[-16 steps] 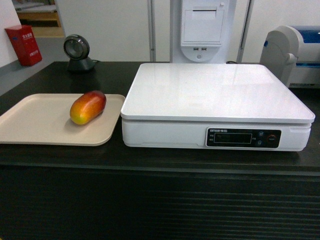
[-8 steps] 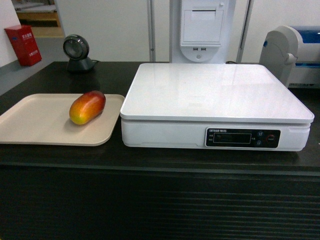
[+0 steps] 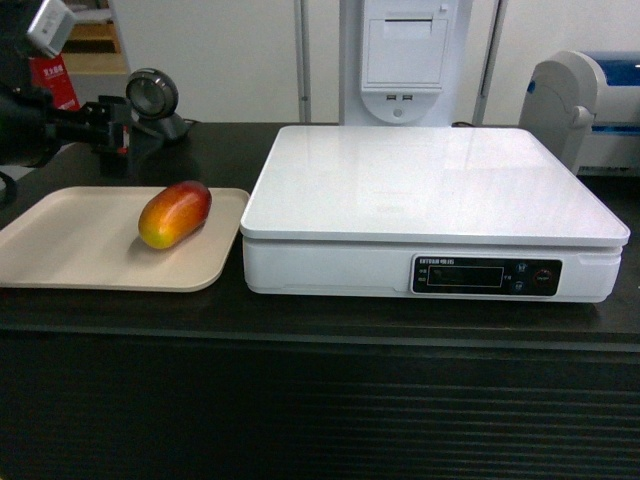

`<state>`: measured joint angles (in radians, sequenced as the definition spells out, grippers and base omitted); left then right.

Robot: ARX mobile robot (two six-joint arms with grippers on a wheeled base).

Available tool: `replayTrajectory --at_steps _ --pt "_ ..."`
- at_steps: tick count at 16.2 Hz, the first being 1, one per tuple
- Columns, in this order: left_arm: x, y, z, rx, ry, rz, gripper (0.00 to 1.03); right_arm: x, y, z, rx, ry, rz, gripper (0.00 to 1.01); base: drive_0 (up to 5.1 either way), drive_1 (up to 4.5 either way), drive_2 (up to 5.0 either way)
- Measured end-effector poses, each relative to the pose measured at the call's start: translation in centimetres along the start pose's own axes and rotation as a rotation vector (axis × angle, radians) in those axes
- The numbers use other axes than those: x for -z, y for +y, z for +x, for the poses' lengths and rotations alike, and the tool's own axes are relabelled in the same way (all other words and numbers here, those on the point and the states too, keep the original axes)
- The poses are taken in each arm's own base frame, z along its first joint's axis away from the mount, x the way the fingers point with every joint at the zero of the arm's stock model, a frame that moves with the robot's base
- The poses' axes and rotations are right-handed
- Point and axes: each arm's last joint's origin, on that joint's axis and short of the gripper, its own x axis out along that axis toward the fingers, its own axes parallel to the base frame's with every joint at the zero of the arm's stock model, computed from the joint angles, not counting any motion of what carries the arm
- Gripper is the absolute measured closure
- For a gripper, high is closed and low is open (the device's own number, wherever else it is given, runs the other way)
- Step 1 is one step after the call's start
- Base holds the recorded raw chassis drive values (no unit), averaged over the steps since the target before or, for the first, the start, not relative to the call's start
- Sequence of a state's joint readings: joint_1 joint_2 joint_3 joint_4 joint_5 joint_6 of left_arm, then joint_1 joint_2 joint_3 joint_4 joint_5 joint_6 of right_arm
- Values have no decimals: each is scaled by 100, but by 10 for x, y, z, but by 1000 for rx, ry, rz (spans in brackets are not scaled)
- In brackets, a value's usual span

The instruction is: Place dark red mango on scale at checkout

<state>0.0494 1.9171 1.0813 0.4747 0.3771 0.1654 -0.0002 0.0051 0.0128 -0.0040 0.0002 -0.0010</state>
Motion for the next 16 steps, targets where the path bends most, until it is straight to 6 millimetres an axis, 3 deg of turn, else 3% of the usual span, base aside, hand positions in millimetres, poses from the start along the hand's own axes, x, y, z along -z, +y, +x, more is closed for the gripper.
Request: replayTrajectory --at_steps 5,10,16 --pt "9 11 44 79 131 26 5 0 0 0 0 0 0 3 0 0 0" --pt "3 11 69 81 174 43 5 0 0 0 0 0 0 3 0 0 0" --pt "15 23 96 58 249 13 5 0 0 0 0 0 0 3 0 0 0"
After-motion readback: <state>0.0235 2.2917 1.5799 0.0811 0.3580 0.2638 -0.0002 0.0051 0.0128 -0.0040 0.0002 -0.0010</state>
